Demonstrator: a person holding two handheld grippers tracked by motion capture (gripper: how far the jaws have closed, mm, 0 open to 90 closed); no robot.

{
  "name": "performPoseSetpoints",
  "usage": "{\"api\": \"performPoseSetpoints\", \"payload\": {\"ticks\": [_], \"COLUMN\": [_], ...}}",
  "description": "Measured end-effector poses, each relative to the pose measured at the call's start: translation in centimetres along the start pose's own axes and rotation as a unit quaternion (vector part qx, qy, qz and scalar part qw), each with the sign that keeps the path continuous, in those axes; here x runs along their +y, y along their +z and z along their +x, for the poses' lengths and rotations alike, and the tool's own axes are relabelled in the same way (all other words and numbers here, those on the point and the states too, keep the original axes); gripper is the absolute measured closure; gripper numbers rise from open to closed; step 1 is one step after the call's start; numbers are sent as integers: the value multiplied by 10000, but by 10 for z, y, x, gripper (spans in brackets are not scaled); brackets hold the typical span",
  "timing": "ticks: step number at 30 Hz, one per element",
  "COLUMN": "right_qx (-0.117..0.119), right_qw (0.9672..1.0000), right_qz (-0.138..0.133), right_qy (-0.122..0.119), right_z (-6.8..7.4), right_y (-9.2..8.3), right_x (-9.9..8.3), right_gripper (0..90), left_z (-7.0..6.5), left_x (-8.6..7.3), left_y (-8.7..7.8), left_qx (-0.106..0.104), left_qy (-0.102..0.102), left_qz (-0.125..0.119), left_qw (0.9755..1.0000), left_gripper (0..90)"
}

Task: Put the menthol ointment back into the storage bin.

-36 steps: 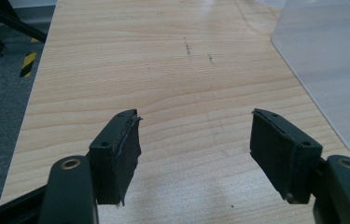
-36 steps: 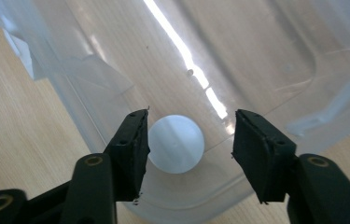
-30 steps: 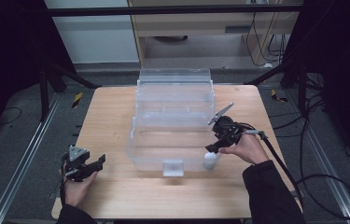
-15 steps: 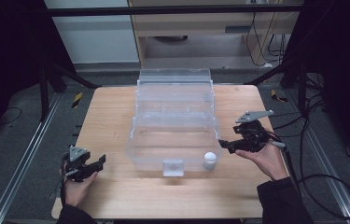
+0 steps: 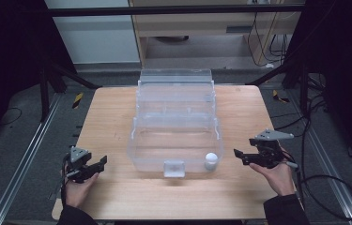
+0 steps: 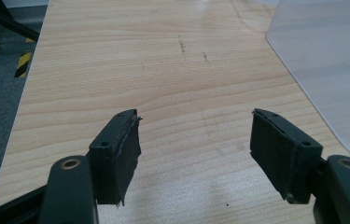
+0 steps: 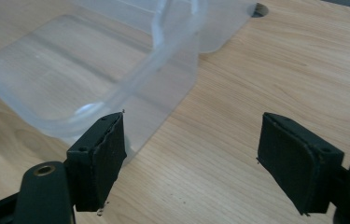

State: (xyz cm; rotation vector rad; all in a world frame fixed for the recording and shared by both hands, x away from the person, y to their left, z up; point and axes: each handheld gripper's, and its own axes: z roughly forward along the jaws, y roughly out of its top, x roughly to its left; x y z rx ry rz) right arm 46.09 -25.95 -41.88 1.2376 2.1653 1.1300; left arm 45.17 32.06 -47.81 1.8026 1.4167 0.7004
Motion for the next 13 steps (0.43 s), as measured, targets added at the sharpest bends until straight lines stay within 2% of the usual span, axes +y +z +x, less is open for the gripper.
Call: {"api": "performPoseSetpoints", "payload": {"ticks": [3,4,13], "right_qx": [-51,-95,-429], "right_qw": [10000,9998,9986], "right_qz": [-44,-73,-185], "right_qy": [72,147,244], "right_z": [-4,-7,-24], "right_y": [2,5,9], "right_x": [-9,-17,-48], "right_gripper": [202,196,147], "left_z": [0,0,0], "left_x": [0,0,-1], "left_y": [0,1,3], "left_qx": [-7,-8,-46], "left_qy": [17,29,93], "left_qz": [10,14,38], "left_qw": [10000,10000,9999], "left_gripper": [325,325,309]}}
